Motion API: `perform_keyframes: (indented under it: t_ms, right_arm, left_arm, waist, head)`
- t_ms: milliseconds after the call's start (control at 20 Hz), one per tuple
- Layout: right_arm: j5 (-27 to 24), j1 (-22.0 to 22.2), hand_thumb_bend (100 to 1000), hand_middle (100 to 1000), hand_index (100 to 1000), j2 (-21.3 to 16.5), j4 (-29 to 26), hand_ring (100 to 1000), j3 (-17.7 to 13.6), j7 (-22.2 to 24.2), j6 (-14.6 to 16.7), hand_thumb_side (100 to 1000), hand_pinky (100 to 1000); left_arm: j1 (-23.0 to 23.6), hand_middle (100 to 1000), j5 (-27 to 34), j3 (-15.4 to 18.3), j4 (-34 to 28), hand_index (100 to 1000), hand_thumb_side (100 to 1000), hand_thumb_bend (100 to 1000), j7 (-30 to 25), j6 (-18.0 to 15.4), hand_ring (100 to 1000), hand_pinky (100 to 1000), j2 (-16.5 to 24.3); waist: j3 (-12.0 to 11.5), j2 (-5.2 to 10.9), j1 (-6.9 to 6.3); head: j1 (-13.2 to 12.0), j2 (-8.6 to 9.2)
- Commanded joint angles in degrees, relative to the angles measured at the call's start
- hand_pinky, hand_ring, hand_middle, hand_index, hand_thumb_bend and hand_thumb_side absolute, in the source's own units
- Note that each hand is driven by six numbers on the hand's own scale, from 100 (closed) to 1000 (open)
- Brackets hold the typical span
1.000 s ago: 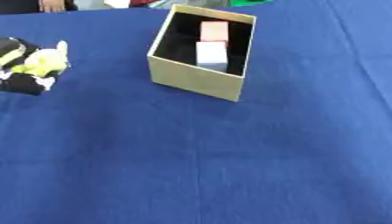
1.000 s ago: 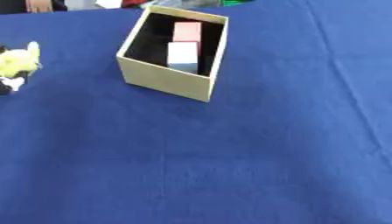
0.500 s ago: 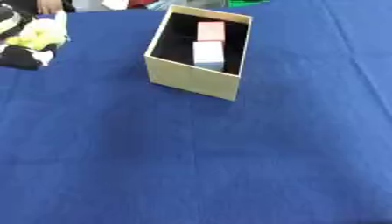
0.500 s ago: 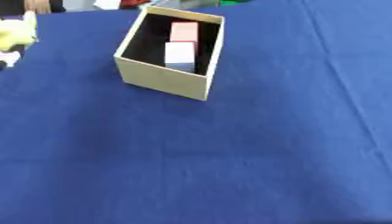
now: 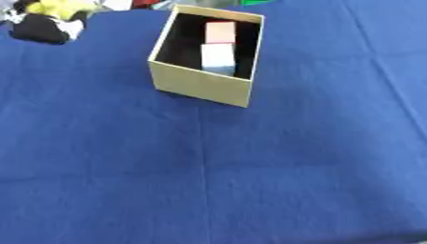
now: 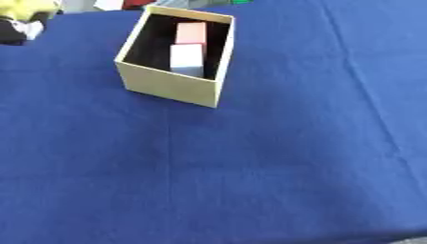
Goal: Pick up objects on the table and place them in the box.
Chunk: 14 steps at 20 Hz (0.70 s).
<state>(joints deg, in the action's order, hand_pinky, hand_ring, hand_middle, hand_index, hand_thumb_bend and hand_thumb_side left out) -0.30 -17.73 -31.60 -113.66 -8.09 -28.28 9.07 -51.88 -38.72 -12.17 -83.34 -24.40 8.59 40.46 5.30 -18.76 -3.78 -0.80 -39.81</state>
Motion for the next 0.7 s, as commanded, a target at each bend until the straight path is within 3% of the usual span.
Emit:
perform_keyframes:
  t_ms: [50,700]
  right_arm:
    - [0.1,-0.8,100,660,770,-1.7,-0.9,727,-0.3,0.2,0.0,821,851]
    - [-0.4,-2.5,100,660,770,-1.2,-0.9,726,0.2,0.8,0.0,826,850]
  left_arm:
    - [-2.5,573,0.5,-0.2,-0.2,689,454,100,-0.1,-1.2,695,653,-1.0]
    - [-9.9,558,1.0,-1.5,7.1,683,517,100,1.0,-7.6,685,649,-11.7]
  waist:
    - [0.1,1.27,0.13]
    - [1.5,0.48,0.02]
  head:
    - [-1.5,-0.44]
    - [-4.4,1.12]
